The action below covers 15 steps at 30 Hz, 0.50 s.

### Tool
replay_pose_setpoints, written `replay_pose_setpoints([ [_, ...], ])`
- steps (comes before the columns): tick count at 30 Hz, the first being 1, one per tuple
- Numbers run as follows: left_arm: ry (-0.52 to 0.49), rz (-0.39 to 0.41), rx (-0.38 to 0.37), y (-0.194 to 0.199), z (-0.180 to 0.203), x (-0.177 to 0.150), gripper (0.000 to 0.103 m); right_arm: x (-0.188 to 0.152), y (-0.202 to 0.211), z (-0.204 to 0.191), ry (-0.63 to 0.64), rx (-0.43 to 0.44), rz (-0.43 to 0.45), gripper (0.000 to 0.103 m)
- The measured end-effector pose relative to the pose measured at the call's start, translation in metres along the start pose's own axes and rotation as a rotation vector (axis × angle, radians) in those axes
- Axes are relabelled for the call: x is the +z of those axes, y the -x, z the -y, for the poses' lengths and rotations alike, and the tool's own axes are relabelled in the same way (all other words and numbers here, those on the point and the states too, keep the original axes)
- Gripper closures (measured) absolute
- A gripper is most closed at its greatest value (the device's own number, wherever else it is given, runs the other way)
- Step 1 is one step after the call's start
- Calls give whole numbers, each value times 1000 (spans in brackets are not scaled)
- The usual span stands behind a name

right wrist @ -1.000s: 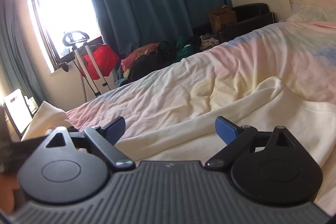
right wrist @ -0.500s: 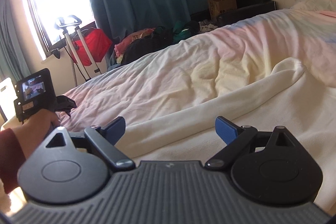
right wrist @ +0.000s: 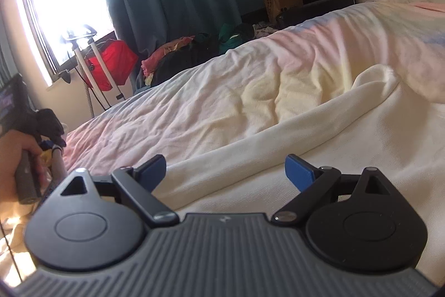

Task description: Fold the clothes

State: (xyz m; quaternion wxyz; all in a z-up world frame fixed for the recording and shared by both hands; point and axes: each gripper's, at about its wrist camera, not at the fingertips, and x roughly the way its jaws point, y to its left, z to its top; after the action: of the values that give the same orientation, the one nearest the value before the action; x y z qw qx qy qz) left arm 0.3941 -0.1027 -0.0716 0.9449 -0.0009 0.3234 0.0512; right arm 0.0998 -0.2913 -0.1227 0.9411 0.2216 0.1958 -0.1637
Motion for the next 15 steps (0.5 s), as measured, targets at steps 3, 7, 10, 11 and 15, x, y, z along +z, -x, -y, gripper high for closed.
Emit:
replay_pose_setpoints([
  [3, -55, 53, -110, 51, 32, 14, 94, 4, 8, 1, 4, -13, 20, 9],
  [7, -75, 122, -307, 111, 73, 25, 94, 9, 19, 5, -1, -39, 43, 9],
  [10, -42, 128, -477, 138, 102, 17, 94, 9, 24, 8, -6, -63, 46, 9],
  [11, -41, 121, -521, 143, 113, 13, 94, 8, 23, 8, 1, -65, 44, 9],
  [15, -88, 111, -651, 147, 160, -6, 93, 5, 19, 9, 15, -69, 34, 9],
])
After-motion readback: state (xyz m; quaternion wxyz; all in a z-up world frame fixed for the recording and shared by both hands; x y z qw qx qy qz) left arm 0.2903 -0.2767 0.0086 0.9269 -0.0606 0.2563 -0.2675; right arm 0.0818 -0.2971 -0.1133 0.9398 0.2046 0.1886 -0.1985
